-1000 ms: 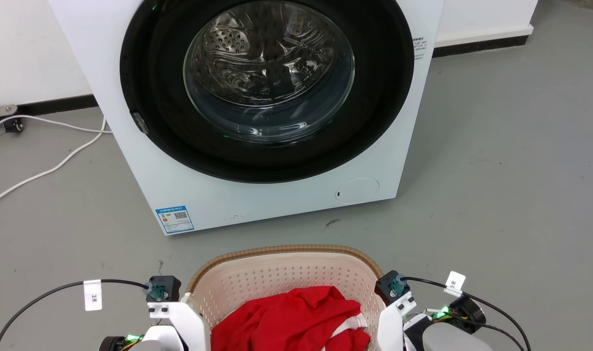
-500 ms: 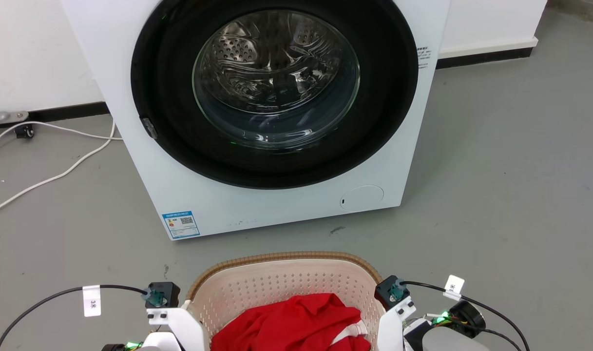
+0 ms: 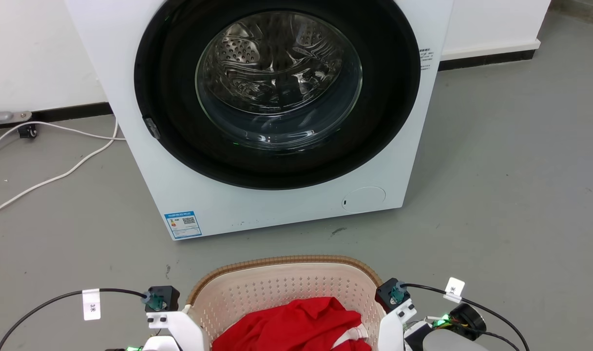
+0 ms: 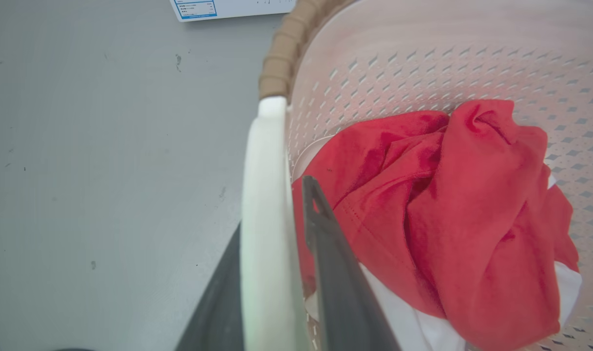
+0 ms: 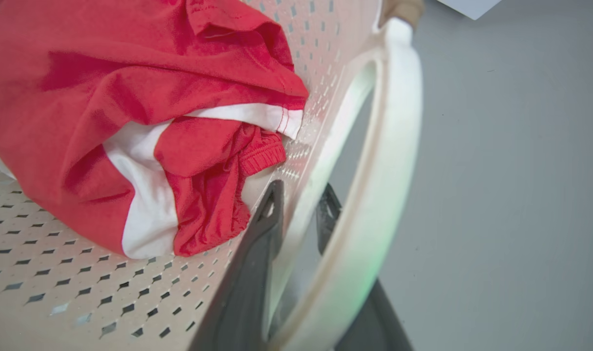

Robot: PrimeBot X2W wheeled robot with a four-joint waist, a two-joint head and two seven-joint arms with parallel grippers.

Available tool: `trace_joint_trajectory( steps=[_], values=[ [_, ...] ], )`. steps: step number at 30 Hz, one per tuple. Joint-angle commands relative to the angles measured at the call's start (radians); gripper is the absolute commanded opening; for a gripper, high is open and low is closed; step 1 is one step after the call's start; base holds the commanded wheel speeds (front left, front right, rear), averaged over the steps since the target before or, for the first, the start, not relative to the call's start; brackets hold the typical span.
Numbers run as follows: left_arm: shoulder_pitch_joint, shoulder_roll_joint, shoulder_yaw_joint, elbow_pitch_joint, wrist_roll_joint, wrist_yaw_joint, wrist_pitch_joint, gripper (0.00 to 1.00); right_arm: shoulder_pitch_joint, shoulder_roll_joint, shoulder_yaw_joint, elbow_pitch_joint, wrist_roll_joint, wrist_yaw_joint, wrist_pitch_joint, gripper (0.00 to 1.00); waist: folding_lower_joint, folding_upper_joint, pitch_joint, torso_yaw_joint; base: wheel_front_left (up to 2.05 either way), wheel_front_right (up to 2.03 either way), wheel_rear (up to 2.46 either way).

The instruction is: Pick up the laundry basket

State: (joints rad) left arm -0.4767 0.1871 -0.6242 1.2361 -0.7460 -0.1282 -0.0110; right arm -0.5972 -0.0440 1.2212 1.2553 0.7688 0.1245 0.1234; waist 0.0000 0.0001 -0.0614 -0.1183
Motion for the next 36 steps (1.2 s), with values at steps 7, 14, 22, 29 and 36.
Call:
trace_joint_trajectory(
  steps=[7,14,22,29,36],
  values=[
    [-0.011,0.024,-0.026,0.010,-0.027,-0.004,0.002,0.00,-0.003,-0.012,0.026,0.013,0.010,0.010,-0.005,0.00,0.0000,-0.0001,0.000,0.006,0.00,0.00,0.00],
    [-0.017,0.023,-0.041,0.014,-0.044,-0.004,-0.007,0.00,-0.004,-0.012,0.035,0.016,0.018,0.010,-0.006,0.00,0.0000,-0.0001,0.001,0.013,0.00,0.00,0.00],
    [-0.017,0.024,-0.061,0.019,-0.066,-0.004,-0.014,0.00,-0.007,-0.012,0.045,0.018,0.020,0.010,-0.008,0.00,0.0000,-0.0001,0.002,0.016,0.00,0.00,0.00],
    [-0.022,0.026,-0.074,0.023,-0.084,-0.004,-0.022,0.00,-0.012,-0.012,0.050,0.020,0.023,0.010,-0.012,0.00,0.0000,-0.0001,0.006,0.016,0.00,0.00,0.00],
    [-0.029,0.026,-0.088,0.028,-0.099,-0.004,-0.030,0.00,-0.013,-0.012,0.054,0.020,0.029,0.010,-0.012,0.00,0.0000,-0.0001,0.010,0.015,0.00,0.00,0.00]
  ],
)
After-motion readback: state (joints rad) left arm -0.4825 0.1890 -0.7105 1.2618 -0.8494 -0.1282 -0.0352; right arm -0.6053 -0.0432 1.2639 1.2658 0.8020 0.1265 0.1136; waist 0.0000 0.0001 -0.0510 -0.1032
